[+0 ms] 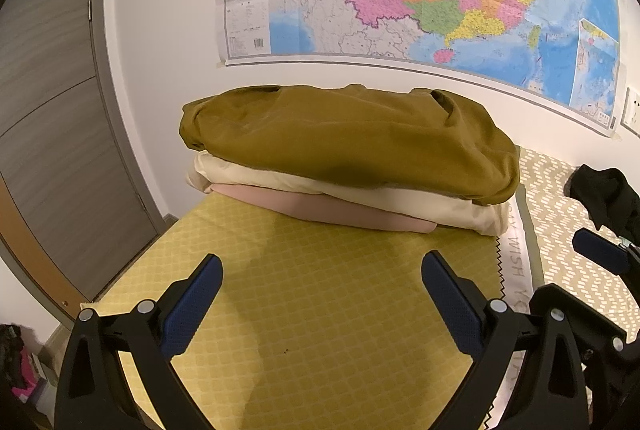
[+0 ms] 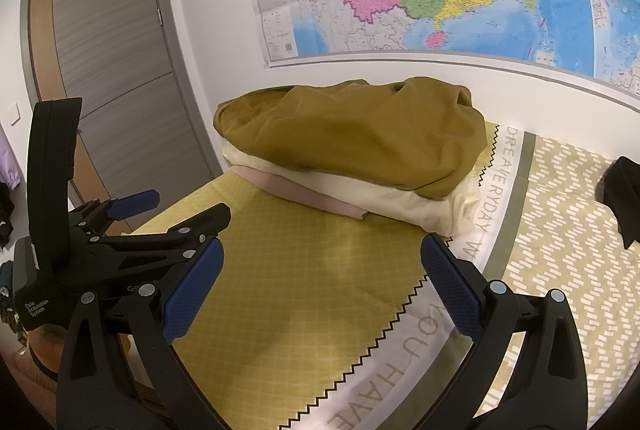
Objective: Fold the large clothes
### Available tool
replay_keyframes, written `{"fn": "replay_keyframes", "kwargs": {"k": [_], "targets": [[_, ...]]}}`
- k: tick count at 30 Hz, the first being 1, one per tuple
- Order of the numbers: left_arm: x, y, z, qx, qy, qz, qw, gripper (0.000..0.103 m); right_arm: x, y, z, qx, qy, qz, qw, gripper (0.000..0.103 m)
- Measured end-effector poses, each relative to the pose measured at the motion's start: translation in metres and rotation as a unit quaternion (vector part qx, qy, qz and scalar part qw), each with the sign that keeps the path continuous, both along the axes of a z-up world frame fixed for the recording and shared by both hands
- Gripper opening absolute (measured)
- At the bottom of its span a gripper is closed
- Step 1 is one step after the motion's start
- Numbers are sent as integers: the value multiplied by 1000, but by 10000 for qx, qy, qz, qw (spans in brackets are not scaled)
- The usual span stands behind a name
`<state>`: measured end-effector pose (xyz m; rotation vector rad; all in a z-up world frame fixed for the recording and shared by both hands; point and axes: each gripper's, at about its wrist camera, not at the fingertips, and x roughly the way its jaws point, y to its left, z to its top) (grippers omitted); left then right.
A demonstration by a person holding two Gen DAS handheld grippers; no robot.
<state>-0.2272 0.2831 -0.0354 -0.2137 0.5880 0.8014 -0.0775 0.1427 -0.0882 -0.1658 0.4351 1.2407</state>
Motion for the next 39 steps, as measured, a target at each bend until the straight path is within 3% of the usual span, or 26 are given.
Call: {"fn": "replay_keyframes", "kwargs": {"k": [26, 31, 39], "targets": [[4, 0, -1, 10, 47, -12, 10000, 96, 2, -1, 0, -21, 41, -11, 10000, 97], [8, -3, -1, 218, 104, -22, 9997, 96, 3, -1, -1, -34, 63, -44, 10000, 97], [13, -3, -4, -98, 81, -152, 9998, 96, 8, -6, 0, -11, 95, -127, 9999, 97]]}}
